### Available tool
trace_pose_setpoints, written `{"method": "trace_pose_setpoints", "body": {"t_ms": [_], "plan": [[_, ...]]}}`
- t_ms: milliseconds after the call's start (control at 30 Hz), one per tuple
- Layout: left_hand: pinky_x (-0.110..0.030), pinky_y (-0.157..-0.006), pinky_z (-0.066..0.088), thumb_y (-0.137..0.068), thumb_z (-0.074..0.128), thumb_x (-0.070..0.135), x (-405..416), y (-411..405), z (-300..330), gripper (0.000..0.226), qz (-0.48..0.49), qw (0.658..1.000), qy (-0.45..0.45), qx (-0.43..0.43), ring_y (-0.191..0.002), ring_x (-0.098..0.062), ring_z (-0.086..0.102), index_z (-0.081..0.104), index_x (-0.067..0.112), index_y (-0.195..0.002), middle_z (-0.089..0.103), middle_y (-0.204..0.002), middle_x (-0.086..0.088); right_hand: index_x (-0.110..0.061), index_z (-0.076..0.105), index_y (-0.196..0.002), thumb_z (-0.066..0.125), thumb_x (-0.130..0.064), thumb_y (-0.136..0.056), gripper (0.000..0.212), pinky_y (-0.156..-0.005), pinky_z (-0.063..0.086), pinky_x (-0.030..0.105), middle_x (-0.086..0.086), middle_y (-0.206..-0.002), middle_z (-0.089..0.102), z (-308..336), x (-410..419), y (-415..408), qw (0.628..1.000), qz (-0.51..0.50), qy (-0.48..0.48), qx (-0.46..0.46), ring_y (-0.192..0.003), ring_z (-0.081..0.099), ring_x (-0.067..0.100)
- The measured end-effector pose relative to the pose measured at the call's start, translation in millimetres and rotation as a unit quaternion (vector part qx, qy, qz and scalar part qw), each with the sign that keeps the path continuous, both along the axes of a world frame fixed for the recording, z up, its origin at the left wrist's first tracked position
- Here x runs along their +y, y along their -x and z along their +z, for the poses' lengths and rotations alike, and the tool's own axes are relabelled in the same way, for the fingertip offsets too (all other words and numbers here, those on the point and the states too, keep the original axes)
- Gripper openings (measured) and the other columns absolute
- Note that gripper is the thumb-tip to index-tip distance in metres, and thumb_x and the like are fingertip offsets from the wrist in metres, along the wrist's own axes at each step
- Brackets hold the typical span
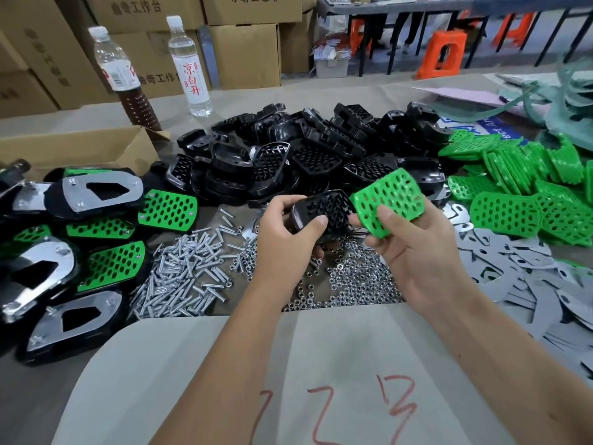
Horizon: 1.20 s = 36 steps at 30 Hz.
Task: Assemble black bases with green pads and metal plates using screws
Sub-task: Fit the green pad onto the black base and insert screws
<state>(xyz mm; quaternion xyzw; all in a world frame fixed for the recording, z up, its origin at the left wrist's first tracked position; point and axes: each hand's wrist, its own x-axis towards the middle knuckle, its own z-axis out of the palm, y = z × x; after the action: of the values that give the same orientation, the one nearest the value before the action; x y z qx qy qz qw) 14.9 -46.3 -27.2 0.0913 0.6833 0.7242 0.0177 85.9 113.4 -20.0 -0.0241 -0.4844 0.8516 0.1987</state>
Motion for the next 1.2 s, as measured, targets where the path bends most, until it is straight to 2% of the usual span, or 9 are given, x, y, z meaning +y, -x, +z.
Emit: {"method": "trace_pose_setpoints", "body": {"t_ms": [133,233,400,533,733,833,900,1100,1200], "plan": [[-0.03,-0.048,0.054,-0.096,0.067,0.014,-0.3,-1.0,3.1,0.011,-0.04,0.998,-0.036,-0.021,-0.068,-0.029,0.076,0.067,0.019,-0.106,0.075,-0.092,-0.008,-0.018,0.079,-0.098,0.075,-0.017,-0.088,0.011,-0.063,0.042,0.021,0.004,-0.091,0.072,-0.4,1.6,0.6,0.998,-0.02,-0.053,-0.002,-0.072,0.057,0.011],[-0.028,-0.044,0.046,-0.097,0.055,0.034,1.5,-0.8,5.2,0.024,-0.042,0.998,-0.027,-0.027,-0.063,-0.021,0.069,0.072,0.018,-0.101,0.072,-0.089,-0.011,-0.018,0.073,-0.106,0.066,-0.015,-0.098,0.011,-0.051,0.033,0.02,0.0,-0.078,0.063,-4.2,1.9,2.7,0.991,-0.054,-0.121,-0.019,-0.056,0.039,0.01],[-0.026,-0.042,0.046,-0.105,0.042,0.042,3.0,-3.2,7.0,0.04,-0.055,0.998,-0.013,-0.011,-0.058,-0.012,0.062,0.078,0.038,-0.089,0.073,-0.076,0.002,-0.02,0.064,-0.119,0.063,-0.019,-0.099,0.02,-0.044,0.036,0.018,-0.003,-0.076,0.07,-9.1,-6.9,4.2,0.966,-0.061,-0.251,-0.026,-0.044,0.046,0.003],[-0.026,-0.044,0.047,-0.1,0.041,0.044,2.9,-6.4,8.2,0.037,-0.051,0.999,-0.002,-0.003,-0.063,-0.012,0.066,0.076,0.031,-0.096,0.073,-0.078,0.004,-0.028,0.068,-0.12,0.062,-0.025,-0.095,0.025,-0.062,0.051,0.025,0.0,-0.087,0.076,-11.9,-7.1,7.5,0.923,-0.088,-0.371,-0.05,-0.073,0.069,0.011],[-0.025,-0.044,0.045,-0.101,0.039,0.042,1.4,-4.9,4.5,0.038,-0.049,0.999,-0.009,0.006,-0.063,-0.014,0.066,0.075,0.03,-0.097,0.073,-0.079,0.0,-0.032,0.068,-0.119,0.064,-0.019,-0.1,0.023,-0.065,0.056,0.043,0.001,-0.084,0.074,-13.6,-3.4,9.5,0.911,-0.09,-0.397,-0.063,-0.076,0.068,0.022],[-0.027,-0.046,0.046,-0.1,0.04,0.045,1.9,-3.1,2.5,0.037,-0.05,0.999,-0.003,0.011,-0.064,-0.014,0.063,0.074,0.031,-0.097,0.071,-0.08,-0.001,-0.034,0.069,-0.115,0.071,-0.024,-0.097,0.021,-0.071,0.059,0.053,0.018,-0.079,0.063,-14.0,-5.2,9.3,0.906,-0.099,-0.406,-0.064,-0.078,0.067,0.038],[-0.029,-0.047,0.047,-0.1,0.04,0.045,2.1,-2.5,2.1,0.036,-0.05,0.999,0.005,0.015,-0.066,-0.014,0.064,0.074,0.032,-0.098,0.071,-0.08,0.001,-0.033,0.069,-0.113,0.075,-0.028,-0.093,0.022,-0.066,0.06,0.05,0.023,-0.081,0.063,-13.5,-6.4,8.9,0.906,-0.111,-0.403,-0.062,-0.075,0.067,0.039],[-0.024,-0.049,0.047,-0.1,0.037,0.043,1.9,-3.2,2.5,0.038,-0.049,0.998,0.023,0.02,-0.068,-0.012,0.066,0.073,0.03,-0.101,0.073,-0.082,0.002,-0.029,0.064,-0.109,0.075,-0.033,-0.086,0.026,-0.049,0.045,0.019,-0.004,-0.074,0.067,-15.0,-4.6,11.1,0.922,-0.129,-0.358,-0.074,-0.058,0.061,0.004],[-0.025,-0.047,0.047,-0.099,0.045,0.042,1.5,-4.3,4.0,0.032,-0.063,0.998,0.024,0.021,-0.067,-0.01,0.065,0.072,0.027,-0.105,0.071,-0.082,0.006,-0.031,0.063,-0.106,0.075,-0.037,-0.082,0.028,-0.047,0.045,0.027,0.003,-0.071,0.063,-16.0,-4.1,11.7,0.917,-0.139,-0.366,-0.083,-0.056,0.056,0.011]]}}
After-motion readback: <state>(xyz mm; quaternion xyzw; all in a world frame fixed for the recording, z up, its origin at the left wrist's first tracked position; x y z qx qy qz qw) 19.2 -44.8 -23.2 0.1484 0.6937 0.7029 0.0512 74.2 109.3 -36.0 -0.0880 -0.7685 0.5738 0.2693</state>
